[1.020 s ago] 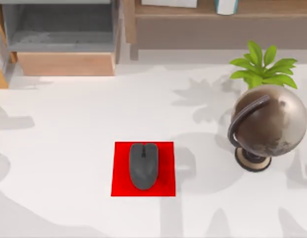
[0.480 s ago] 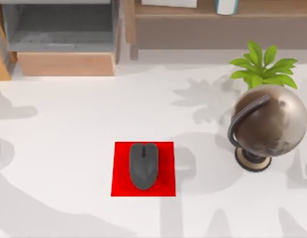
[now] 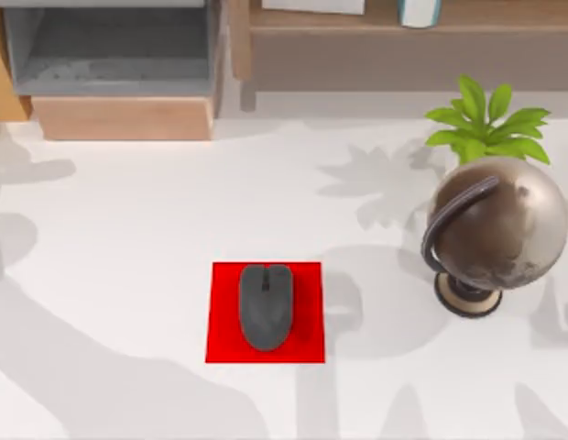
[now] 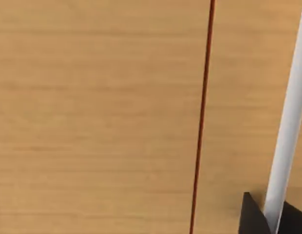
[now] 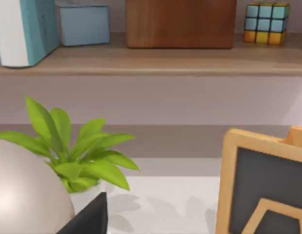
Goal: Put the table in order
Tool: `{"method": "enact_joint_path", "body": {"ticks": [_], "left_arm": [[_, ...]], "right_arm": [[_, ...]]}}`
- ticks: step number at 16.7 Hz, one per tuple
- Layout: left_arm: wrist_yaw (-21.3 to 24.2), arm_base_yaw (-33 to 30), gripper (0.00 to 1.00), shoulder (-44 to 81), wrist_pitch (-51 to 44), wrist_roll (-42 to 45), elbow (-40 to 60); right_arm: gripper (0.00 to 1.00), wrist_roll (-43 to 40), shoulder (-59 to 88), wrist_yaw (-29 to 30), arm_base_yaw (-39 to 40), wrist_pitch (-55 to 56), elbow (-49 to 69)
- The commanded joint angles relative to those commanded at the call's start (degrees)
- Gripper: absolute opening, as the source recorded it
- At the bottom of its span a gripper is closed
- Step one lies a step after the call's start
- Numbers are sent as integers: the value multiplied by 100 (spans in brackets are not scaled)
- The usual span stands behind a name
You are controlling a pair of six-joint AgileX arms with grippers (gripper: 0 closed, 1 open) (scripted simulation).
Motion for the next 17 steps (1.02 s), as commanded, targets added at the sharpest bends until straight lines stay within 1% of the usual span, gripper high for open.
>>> {"method": "enact_joint_path", "body": {"ticks": [3,16,17], "left_arm": [[-2,-1,0,2,-2,0,2],[-2,-1,98,2,-2,0,2],[-2,-1,100,2,-2,0,2]], "right_arm": [[100,0,0,0,0,0,0],[100,0,0,0,0,0,0],[100,0,0,0,0,0,0]]}}
